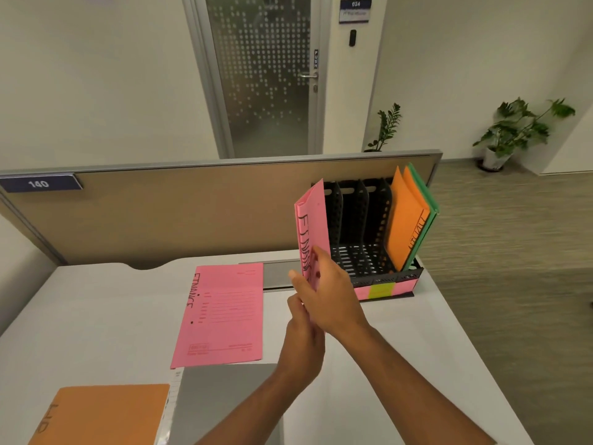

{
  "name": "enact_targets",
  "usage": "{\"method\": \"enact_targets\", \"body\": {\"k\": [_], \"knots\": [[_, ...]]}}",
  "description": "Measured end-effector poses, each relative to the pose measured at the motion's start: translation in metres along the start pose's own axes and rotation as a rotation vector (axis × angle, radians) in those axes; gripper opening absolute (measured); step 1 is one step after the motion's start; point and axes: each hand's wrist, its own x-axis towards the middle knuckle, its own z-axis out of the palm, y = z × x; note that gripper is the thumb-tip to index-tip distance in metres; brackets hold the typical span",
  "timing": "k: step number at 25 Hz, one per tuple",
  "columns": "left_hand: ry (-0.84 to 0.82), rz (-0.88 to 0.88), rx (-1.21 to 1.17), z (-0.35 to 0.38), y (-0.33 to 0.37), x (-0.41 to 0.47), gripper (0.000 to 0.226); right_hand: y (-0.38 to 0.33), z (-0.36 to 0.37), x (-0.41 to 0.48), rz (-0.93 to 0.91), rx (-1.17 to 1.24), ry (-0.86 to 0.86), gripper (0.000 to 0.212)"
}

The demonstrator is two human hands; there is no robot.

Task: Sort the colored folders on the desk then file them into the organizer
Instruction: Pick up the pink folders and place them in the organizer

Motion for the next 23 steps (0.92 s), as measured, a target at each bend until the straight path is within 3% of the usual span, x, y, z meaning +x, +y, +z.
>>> {"method": "enact_targets", "body": {"k": [2,4,10,16,23], "knots": [[-0.001,0.038,-0.035,0.018,0.0,0.005,0.055,0.008,-0.015,0.003,-0.004,-0.01,0.035,0.063],[-0.014,0.036,0.001,0.039,0.0,0.012,0.042,0.013,-0.031,0.008,0.003,-0.019,0.077,0.066],[-0.131,-0.154,0.083,0.1,0.02,0.036,0.027,0.022,-0.107,0.038,-0.088,-0.133,0.297,0.083],[-0.189,0.008,0.245,0.146,0.05,0.086,0.056,0.042,-0.164,0.081,-0.091,-0.269,0.331,0.066],[-0.143,0.004,0.125,0.176,0.074,0.142,0.074,0.06,-0.189,0.115,-0.194,-0.318,0.389,0.053]]}}
